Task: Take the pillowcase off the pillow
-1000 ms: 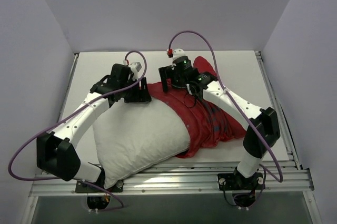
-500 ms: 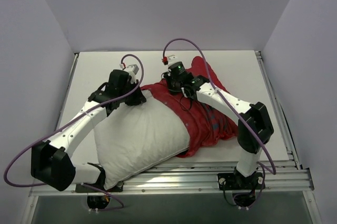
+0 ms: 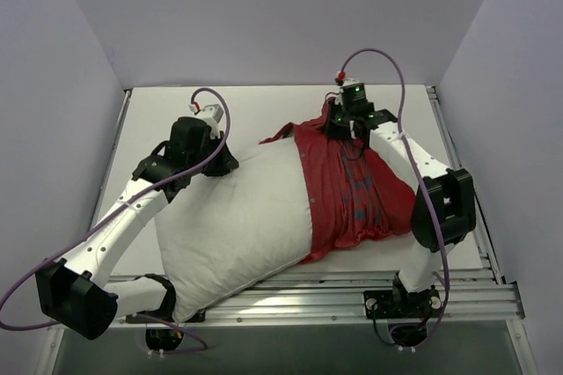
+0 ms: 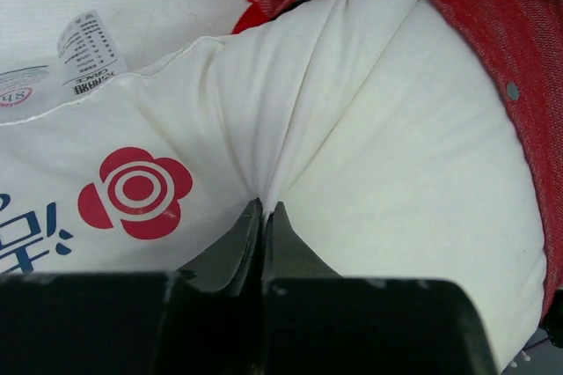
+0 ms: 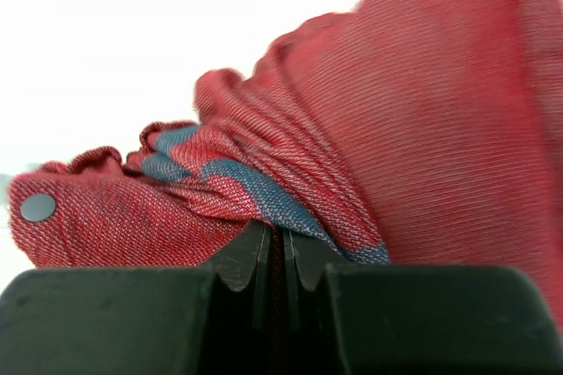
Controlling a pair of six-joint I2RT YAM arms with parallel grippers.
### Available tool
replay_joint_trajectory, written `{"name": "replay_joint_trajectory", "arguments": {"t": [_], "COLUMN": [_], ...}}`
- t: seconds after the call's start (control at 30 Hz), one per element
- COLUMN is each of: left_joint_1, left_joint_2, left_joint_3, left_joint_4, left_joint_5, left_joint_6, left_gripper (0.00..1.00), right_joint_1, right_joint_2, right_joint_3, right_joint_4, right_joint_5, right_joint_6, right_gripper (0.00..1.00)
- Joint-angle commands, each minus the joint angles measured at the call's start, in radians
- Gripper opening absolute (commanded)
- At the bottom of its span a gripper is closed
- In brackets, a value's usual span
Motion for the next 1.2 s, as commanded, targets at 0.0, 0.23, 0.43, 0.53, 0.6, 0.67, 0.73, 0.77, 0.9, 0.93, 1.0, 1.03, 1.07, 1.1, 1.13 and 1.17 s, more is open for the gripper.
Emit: {"name": "replay_joint_trajectory", "arguments": {"t": [0.0,0.23,0.43,0.53,0.6,0.67,0.73,0.77,0.9,0.93,1.0,1.03,1.07,1.1,1.13,1.17], "left_joint_1": [0.078,0.167,0.188,0.187,0.185,0.185,0.187,0.187,0.176,0.141,0.080,-0.003,-0.044,-0.087,-0.129,-0.217], "left_joint_2": [-0.070,-0.077,0.033,0.120,0.151,0.182,0.196,0.197,0.153,0.103,0.041,-0.023,-0.054,-0.088,-0.143,-0.168], "left_joint_3": [0.064,0.117,0.222,0.298,0.353,0.381,0.386,0.386,0.354,0.338,0.279,0.253,0.227,0.202,0.156,0.134], "left_joint_4": [-0.260,-0.324,-0.259,-0.191,-0.157,-0.130,-0.079,-0.062,-0.007,-0.005,-0.011,-0.012,-0.016,-0.027,-0.034,-0.042], "left_joint_5": [-0.178,-0.215,-0.154,-0.112,-0.101,-0.108,-0.132,-0.137,-0.077,-0.078,-0.121,-0.150,-0.184,-0.225,-0.245,-0.276], "left_joint_6": [0.089,0.127,0.163,0.155,0.150,0.153,0.166,0.172,0.155,0.157,0.188,0.201,0.210,0.230,0.238,0.238], "left_gripper": [0.02,0.02,0.02,0.02,0.02,0.02,0.13,0.19,0.55,0.78,0.93,0.97,0.95,0.94,0.94,0.94], "right_joint_1": [-0.228,-0.449,-0.337,-0.231,-0.200,-0.166,-0.134,-0.117,0.007,0.032,0.104,0.122,0.141,0.168,0.181,0.190], "right_joint_2": [-0.094,-0.245,-0.194,-0.188,-0.205,-0.245,-0.281,-0.292,-0.379,-0.404,-0.479,-0.504,-0.524,-0.559,-0.574,-0.590], "right_joint_3": [-0.026,-0.061,0.069,0.094,0.083,0.048,0.021,0.014,-0.045,-0.100,-0.171,-0.208,-0.240,-0.301,-0.331,-0.357], "right_joint_4": [-0.130,-0.070,-0.106,-0.097,-0.072,-0.057,-0.055,-0.061,-0.107,-0.107,-0.084,-0.078,-0.072,-0.063,-0.055,-0.046], "right_joint_5": [0.232,0.242,0.130,0.116,0.082,0.076,0.067,0.074,0.178,0.212,0.246,0.267,0.271,0.271,0.272,0.274], "right_joint_6": [0.029,0.108,0.050,0.048,0.071,0.075,0.074,0.068,0.054,0.059,0.091,0.103,0.112,0.121,0.134,0.140], "right_gripper": [0.00,0.00,0.00,0.02,0.11,0.33,0.46,0.49,0.56,0.56,0.58,0.59,0.60,0.60,0.62,0.63]}}
